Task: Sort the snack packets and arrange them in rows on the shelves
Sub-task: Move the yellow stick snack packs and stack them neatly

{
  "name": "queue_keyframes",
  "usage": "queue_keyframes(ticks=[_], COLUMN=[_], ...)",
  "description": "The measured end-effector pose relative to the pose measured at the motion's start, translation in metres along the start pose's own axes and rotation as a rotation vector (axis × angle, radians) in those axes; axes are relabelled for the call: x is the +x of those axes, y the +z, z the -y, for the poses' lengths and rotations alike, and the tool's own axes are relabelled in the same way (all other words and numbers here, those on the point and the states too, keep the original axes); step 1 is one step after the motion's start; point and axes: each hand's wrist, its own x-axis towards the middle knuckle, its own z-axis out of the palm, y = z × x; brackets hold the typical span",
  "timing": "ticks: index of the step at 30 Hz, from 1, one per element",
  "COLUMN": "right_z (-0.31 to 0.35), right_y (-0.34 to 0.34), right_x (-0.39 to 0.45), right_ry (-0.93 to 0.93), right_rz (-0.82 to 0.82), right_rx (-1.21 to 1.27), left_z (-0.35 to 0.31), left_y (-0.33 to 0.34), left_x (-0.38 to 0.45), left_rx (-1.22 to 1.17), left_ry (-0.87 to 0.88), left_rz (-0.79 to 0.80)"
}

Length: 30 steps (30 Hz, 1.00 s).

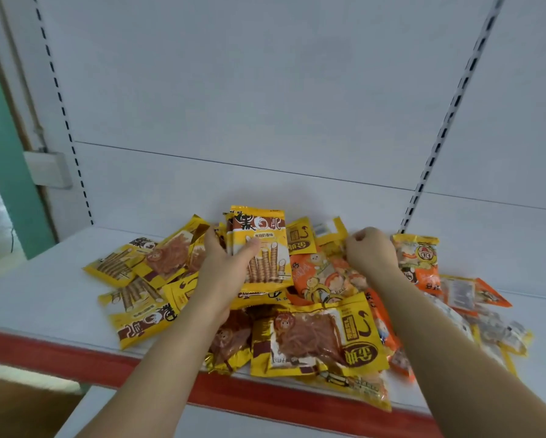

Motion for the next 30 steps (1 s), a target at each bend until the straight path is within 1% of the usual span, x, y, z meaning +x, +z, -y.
queue_keyframes(ticks=[3, 5, 8, 10, 11, 14, 15, 16, 20, 23, 25, 27, 30], right_z=[0.001, 0.003, 0.008, 0.01, 0.01, 0.009, 0.007, 0.004, -0.012, -0.029, -0.048, -0.074, -0.123], right_y=[-0.024, -0.043, -0.073, -0.086, -0.087, -0.075, -0.071, -0.069, -0.088, -0.115, -0.134, -0.155, -0.183], right_x=[-0.009, -0.017, -0.031, -0.038, -0.042, -0.055, -0.059, -0.063, -0.074, -0.084, -0.091, -0.101, -0.114], right_ry=[-0.073, -0.123, -0.169, -0.189, -0.2, -0.233, -0.237, -0.233, -0.183, -0.135, -0.094, -0.055, -0.054], right_rz=[-0.229, -0.358, -0.525, -0.576, -0.559, -0.4, -0.371, -0.366, -0.45, -0.487, -0.498, -0.429, -0.178], right_rx=[0.295, 0.45, 0.596, 0.619, 0.602, 0.502, 0.463, 0.436, 0.363, 0.412, 0.466, 0.519, 0.545], left_z=[-0.007, -0.011, -0.015, -0.019, -0.021, -0.026, -0.027, -0.029, -0.027, -0.03, -0.03, -0.027, -0.026], left_y=[0.005, 0.01, 0.016, 0.025, 0.031, 0.055, 0.064, 0.073, 0.108, 0.137, 0.161, 0.188, 0.235], left_x=[0.0, 0.0, 0.005, 0.005, 0.003, -0.007, -0.012, -0.018, -0.038, -0.065, -0.084, -0.103, -0.132], left_rx=[-0.011, -0.002, 0.002, -0.008, -0.006, 0.002, 0.01, 0.012, 0.035, 0.056, 0.084, 0.077, -0.003], left_ry=[0.012, 0.031, 0.046, 0.067, 0.082, 0.125, 0.139, 0.147, 0.14, 0.118, 0.121, 0.139, 0.118], left_rz=[0.039, 0.065, 0.093, 0.129, 0.152, 0.259, 0.291, 0.313, 0.414, 0.508, 0.525, 0.514, 0.487])
